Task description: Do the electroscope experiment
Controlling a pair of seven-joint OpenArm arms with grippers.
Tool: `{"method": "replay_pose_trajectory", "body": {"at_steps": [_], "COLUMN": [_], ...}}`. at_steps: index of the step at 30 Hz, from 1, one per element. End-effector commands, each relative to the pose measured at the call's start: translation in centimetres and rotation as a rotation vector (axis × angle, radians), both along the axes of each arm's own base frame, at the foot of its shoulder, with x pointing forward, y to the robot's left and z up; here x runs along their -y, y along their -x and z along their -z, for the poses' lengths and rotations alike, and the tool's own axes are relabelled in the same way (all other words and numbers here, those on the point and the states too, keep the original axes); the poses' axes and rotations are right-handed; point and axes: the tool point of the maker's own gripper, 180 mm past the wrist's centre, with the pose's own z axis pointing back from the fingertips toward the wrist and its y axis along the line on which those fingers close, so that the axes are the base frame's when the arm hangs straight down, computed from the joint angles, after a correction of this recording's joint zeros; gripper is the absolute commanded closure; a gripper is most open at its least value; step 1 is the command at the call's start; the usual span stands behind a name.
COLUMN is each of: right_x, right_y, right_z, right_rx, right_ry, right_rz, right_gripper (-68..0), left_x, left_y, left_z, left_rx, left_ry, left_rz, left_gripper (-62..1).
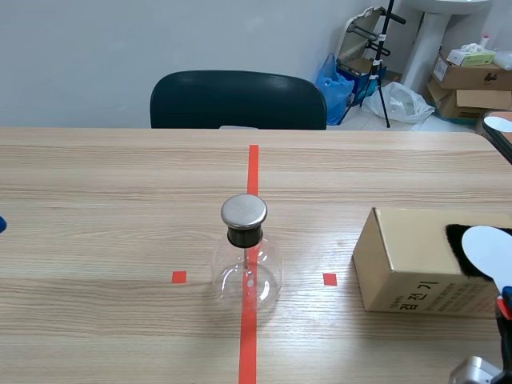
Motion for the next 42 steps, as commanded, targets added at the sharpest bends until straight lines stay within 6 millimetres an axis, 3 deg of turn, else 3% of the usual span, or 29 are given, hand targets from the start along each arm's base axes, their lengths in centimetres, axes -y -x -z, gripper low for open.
{"method": "replay_pose_trajectory", "body": {"at_steps": [1, 4, 5, 9, 14, 18, 23, 27, 30, 31, 35, 36, 39, 40, 42], "right_x": [0.9, 3.6, 3.4, -0.5, 2.4, -1.2, 2.1, -1.5, 2.5, 3.0, -1.6, -1.4, 2.6, 3.0, 0.9], "right_y": [0.0, 0.3, 0.3, 0.2, 0.9, 1.0, 1.2, 1.1, 1.3, 1.5, 1.5, 1.5, 1.7, 1.7, 1.4], "right_z": [-0.9, -0.7, -0.7, -0.9, -0.4, -0.3, 0.0, -0.2, 0.0, 0.1, -0.1, -0.1, 0.1, 0.2, 0.1], "right_rx": [0.049, 0.042, 0.042, 0.052, 0.024, 0.023, 0.007, 0.016, 0.002, -0.004, 0.005, 0.008, -0.007, -0.01, -0.005], "right_ry": [0.016, 0.015, 0.015, 0.006, 0.017, 0.011, 0.022, 0.021, 0.032, 0.037, 0.025, 0.021, 0.033, 0.039, 0.038], "right_rz": [0.063, 0.223, 0.21, -0.005, 0.154, -0.041, 0.143, -0.059, 0.162, 0.19, -0.082, -0.067, 0.164, 0.18, 0.057], "right_gripper": [-1.0, -0.9, -0.9, -0.9, -0.9, -0.9, -0.9, -0.9, -0.9, -0.9, -0.9, -0.9, -0.9, -0.9, -0.9], "left_x": [0.0, 0.0, 0.0, 0.1, 0.1, 0.1, 0.1, 0.1, 0.0, 0.0, 0.0, 0.0, 0.0, 0.0, 0.0], "left_y": [-0.4, -0.4, -0.4, -0.4, -0.4, -0.4, -0.4, -0.4, -0.4, -0.4, -0.4, -0.4, -0.4, -0.4, -0.4], "left_z": [-1.0, -1.0, -1.0, -0.9, -0.9, -0.9, -0.8, -0.8, -0.8, -0.8, -0.8, -0.8, -0.8, -0.7, -0.7], "left_rx": [0.028, 0.028, 0.027, 0.026, 0.026, 0.026, 0.025, 0.025, 0.025, 0.025, 0.025, 0.025, 0.025, 0.024, 0.024], "left_ry": [0.037, 0.036, 0.035, 0.028, 0.027, 0.028, 0.025, 0.025, 0.023, 0.021, 0.022, 0.022, 0.02, 0.018, 0.017], "left_rz": [-0.007, -0.008, -0.008, -0.007, -0.007, -0.008, -0.007, -0.007, -0.006, -0.005, -0.005, -0.005, -0.005, -0.005, -0.005], "left_gripper": [-62.3, -62.3, -62.3, -62.3, -62.3, -62.3, -62.3, -62.3, -62.3, -62.3, -62.3, -62.3, -62.3, -62.3, -62.3]}}
